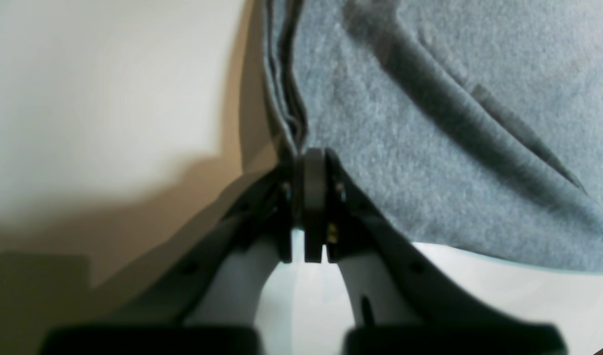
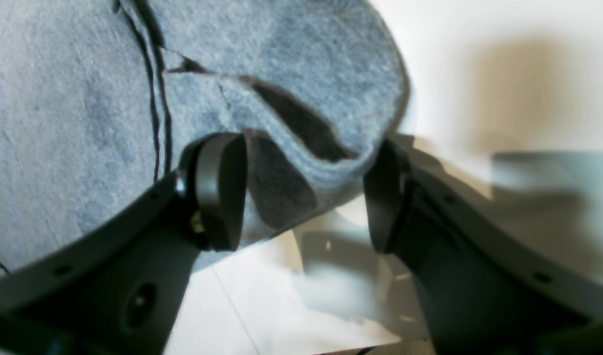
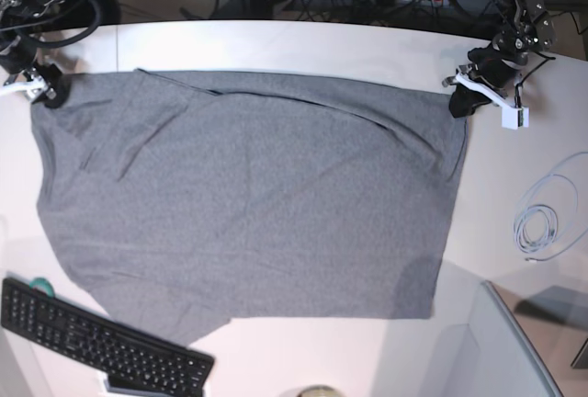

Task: Layout the t-shirt on the table in an organized manner, then fold the t-shirt properly
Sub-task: 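Hold the shirt edge with both grippers and adjust the right gripper's grip, then lift and drag the grey shirt edge away with both grippers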

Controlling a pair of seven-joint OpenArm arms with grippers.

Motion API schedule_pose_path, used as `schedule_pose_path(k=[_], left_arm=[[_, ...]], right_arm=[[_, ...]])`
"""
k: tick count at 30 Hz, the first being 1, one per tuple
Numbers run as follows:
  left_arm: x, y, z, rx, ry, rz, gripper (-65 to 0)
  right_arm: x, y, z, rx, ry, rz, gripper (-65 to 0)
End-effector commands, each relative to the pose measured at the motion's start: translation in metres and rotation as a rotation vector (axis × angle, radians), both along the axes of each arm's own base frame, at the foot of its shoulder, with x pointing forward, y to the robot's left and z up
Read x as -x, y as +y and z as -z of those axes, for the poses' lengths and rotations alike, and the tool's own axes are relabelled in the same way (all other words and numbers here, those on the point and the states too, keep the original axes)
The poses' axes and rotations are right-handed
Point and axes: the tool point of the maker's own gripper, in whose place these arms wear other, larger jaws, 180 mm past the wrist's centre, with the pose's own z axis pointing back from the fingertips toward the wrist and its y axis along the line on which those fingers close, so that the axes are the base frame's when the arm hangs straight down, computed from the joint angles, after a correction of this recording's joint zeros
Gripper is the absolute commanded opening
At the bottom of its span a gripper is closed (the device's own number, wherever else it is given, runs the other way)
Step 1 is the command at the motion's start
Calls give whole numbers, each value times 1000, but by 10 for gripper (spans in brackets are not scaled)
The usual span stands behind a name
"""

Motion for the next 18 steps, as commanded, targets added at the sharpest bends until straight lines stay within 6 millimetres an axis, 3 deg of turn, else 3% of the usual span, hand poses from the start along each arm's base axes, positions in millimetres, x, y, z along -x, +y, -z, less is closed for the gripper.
schedule_pose_path(k=[1, 4, 5, 9, 12, 18], left_arm=[[-3, 6, -6, -19, -12, 8, -650], [-3, 6, -6, -18, -13, 8, -650], [-3, 6, -6, -18, -13, 8, -650], [-3, 5, -6, -16, -14, 7, -650], [-3, 6, -6, -17, -16, 5, -650], [-17, 1, -36, -69, -96, 42, -650]], right_arm=[[6, 7, 7, -20, 48, -26, -387], [5, 10, 10, -35, 47, -27, -609], [5, 11, 10, -36, 48, -28, -650], [6, 11, 10, -35, 54, -32, -645], [8, -1, 3, 0, 56, -34, -648], [12, -27, -36, 120, 120, -90, -648]])
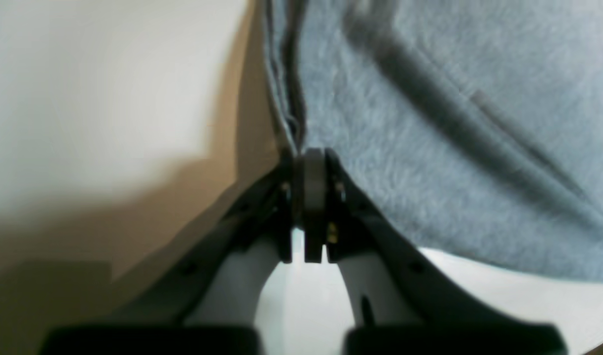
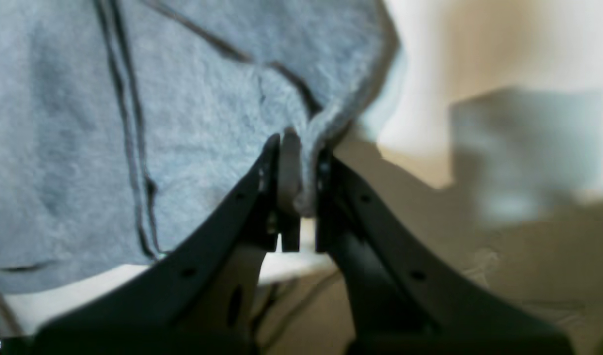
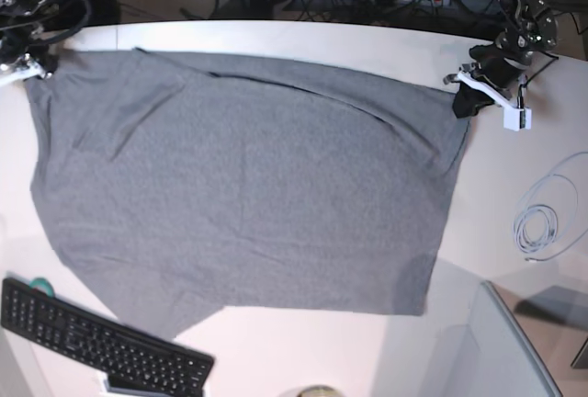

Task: Layout the t-shirt on the table in an organized manner, then fold the t-shirt properly
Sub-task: 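Lift and drag the grey shirt edge away with both grippers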

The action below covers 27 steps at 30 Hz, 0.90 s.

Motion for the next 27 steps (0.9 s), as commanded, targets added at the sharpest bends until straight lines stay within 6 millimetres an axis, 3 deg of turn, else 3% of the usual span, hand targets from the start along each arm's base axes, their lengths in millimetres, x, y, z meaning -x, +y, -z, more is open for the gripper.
schedule_pose_path(k=[1, 4, 7, 13, 15, 18, 23, 27], left_arm=[[-19, 5, -23, -17, -88, 1, -650], [-31, 1, -37, -45, -94, 38, -650], [-56, -1, -57, -70, -131, 62, -650], [-108, -2, -101, -104, -215, 80, -650], [-119, -2, -115, -119, -235, 81, -650], [-113, -7, -121, -140, -248, 89, -650], [-63, -4, -90, -156, -141, 96, -650], [-18, -4, -61, -142, -52, 93, -650]], right_arm=[[-15, -19, -21, 66, -53, 1, -648], [-27, -35, -48, 128, -44, -24, -648], [-51, -44, -69, 167, -37, -94, -648], [-136, -41, -118, 173, -157, -80, -648], [-153, -37, -133, 168, -187, -73, -648], [-144, -39, -135, 164, -144, -76, -648], [-89, -41, -95, 129, -12, -58, -650], [-47, -29, -61, 38, 23, -37, -650]])
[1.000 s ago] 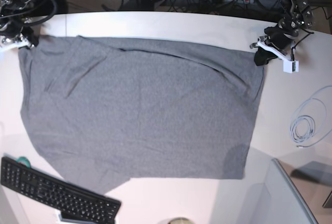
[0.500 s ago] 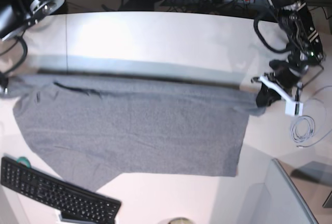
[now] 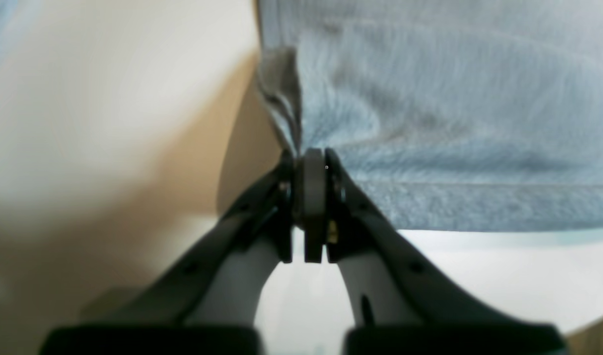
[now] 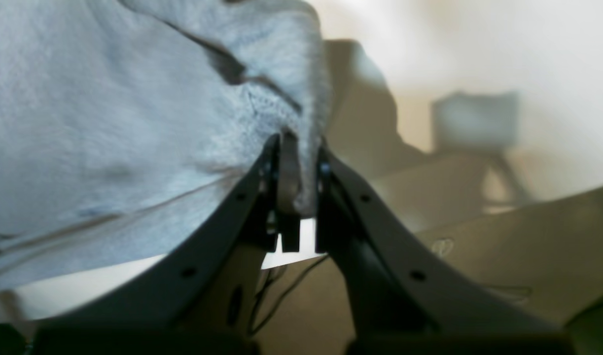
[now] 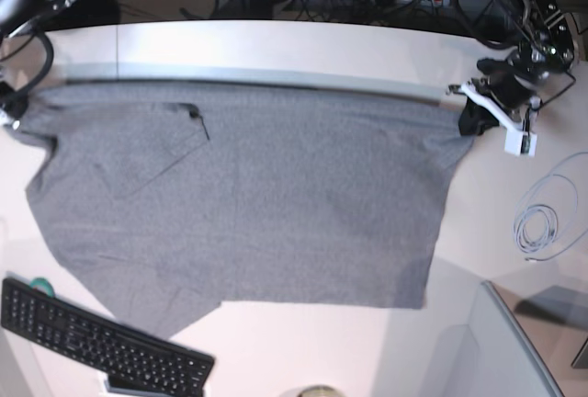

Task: Layout the t-shirt on the table in an organized manner, then fold the t-shirt properly
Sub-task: 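Lift and drag the grey shirt edge away with both grippers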

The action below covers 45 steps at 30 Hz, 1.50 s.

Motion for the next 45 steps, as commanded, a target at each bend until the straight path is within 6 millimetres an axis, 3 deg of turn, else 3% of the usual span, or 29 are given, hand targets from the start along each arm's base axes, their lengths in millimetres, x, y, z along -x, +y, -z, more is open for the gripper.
schedule_pose_path(k=[1, 5, 9, 28, 40, 45], left_arm=[[1, 5, -5, 2, -37, -9, -650], [32, 4, 25, 61, 19, -60, -650], [47, 3, 38, 89, 37, -88, -650], [61, -3, 46, 106, 52, -106, -650], [67, -3, 53, 118, 73, -116, -650], [73, 19, 48, 96, 62, -181, -650]], right_arm=[[0, -10, -2, 30, -25, 11, -650], [28, -4, 35, -18, 6, 56, -650], [44, -4, 50, -30, 23, 82, -650], [62, -7, 56, -10, 33, 95, -650], [63, -6, 57, -12, 36, 92, -650], [63, -6, 56, -12, 35, 95, -621]])
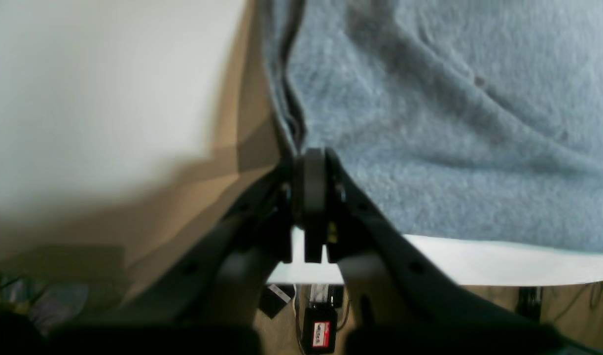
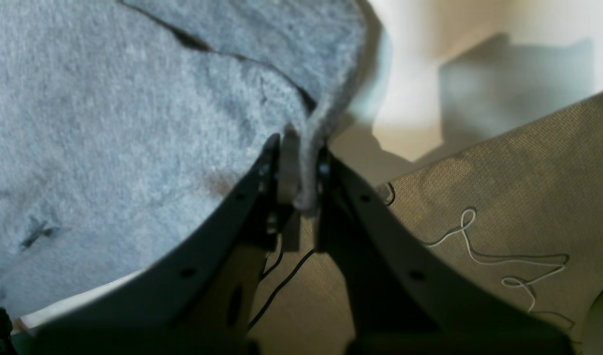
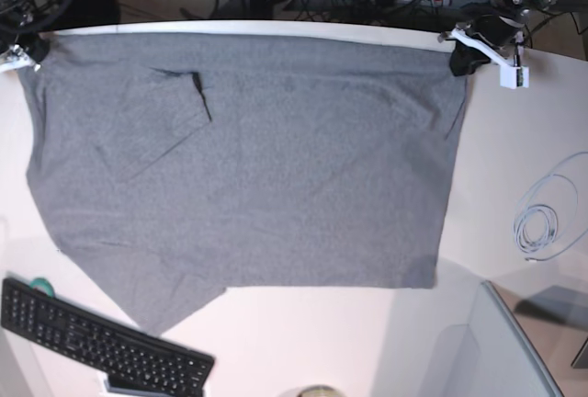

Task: Layout the t-shirt on the table in an organized manner, then fold the t-shirt properly
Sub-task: 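Lift and drag the grey shirt edge away with both grippers, then release the shirt edge and move both grippers inward over the shirt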

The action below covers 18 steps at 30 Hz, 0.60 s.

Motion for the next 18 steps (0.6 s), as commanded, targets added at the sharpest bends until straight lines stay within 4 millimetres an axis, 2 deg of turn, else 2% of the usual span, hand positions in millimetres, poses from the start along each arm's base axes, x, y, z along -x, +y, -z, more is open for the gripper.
schedule_pose_path(k=[1, 5, 7, 8, 13, 16, 18], left_arm=[[-3, 10, -8, -21, -26, -11, -650], [3, 14, -7, -26, -15, -18, -650], [4, 13, -7, -28, -14, -16, -650], [4, 13, -7, -28, -14, -16, -629], [5, 15, -8, -26, -18, -23, -355], [3, 15, -10, -32, -23, -21, -253], [3, 16, -11, -32, -26, -21, -224]], right_arm=[[-6, -12, -9, 34, -26, -2, -584], [-6, -12, -9, 36, -28, -1, -390], [-7, -13, -10, 37, -31, 0, -357], [-6, -13, -10, 37, -30, 3, -357], [-5, -14, -10, 37, -29, 7, -351], [4, -20, -10, 43, -23, 35, -350], [4, -27, -17, 70, -36, 44, -350]])
